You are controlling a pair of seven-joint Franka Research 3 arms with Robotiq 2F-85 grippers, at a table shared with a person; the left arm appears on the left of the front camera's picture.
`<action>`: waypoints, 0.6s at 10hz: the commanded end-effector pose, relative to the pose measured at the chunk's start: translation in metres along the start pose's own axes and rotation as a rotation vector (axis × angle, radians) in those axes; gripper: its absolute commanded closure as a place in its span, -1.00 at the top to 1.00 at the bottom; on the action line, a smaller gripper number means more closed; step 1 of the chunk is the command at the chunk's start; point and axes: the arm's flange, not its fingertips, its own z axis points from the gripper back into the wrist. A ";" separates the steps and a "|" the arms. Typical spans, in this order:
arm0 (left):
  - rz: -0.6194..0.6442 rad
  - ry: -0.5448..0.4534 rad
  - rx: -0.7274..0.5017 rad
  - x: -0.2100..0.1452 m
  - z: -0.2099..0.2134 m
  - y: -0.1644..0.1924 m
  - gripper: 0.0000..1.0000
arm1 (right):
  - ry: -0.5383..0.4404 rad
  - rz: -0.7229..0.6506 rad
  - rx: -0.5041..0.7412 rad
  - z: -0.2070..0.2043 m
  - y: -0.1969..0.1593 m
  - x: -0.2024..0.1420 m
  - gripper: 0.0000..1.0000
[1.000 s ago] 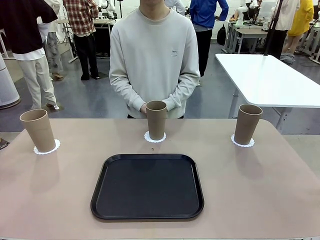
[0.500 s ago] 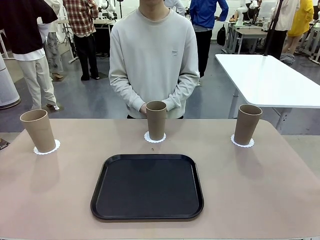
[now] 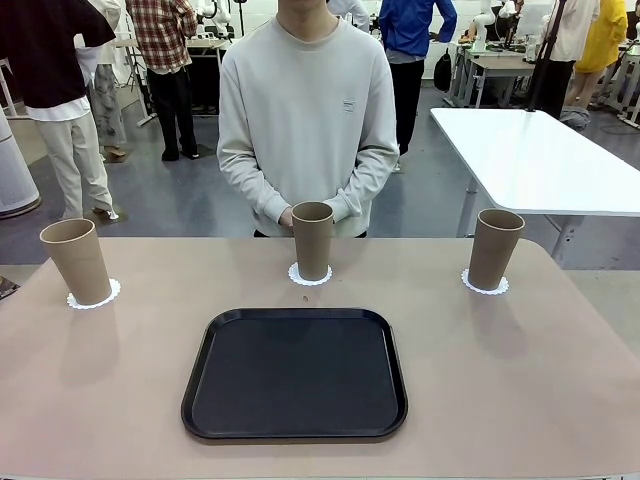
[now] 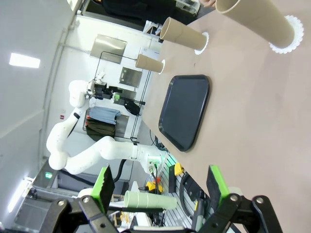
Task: Place coasters on the table and set cups on them.
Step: Take one Reusable plastic cup from the Flat Tray and place it on a coaster set by the human.
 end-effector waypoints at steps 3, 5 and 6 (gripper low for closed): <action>0.000 0.000 0.000 0.000 0.000 0.000 1.00 | -0.006 0.003 0.008 0.000 -0.001 -0.002 1.00; 0.019 -0.118 -0.332 -0.007 0.000 0.019 1.00 | -0.006 0.003 0.008 0.000 -0.001 -0.002 1.00; 0.047 -0.207 -0.501 -0.006 0.000 0.043 1.00 | -0.006 0.003 0.008 0.000 -0.001 -0.002 1.00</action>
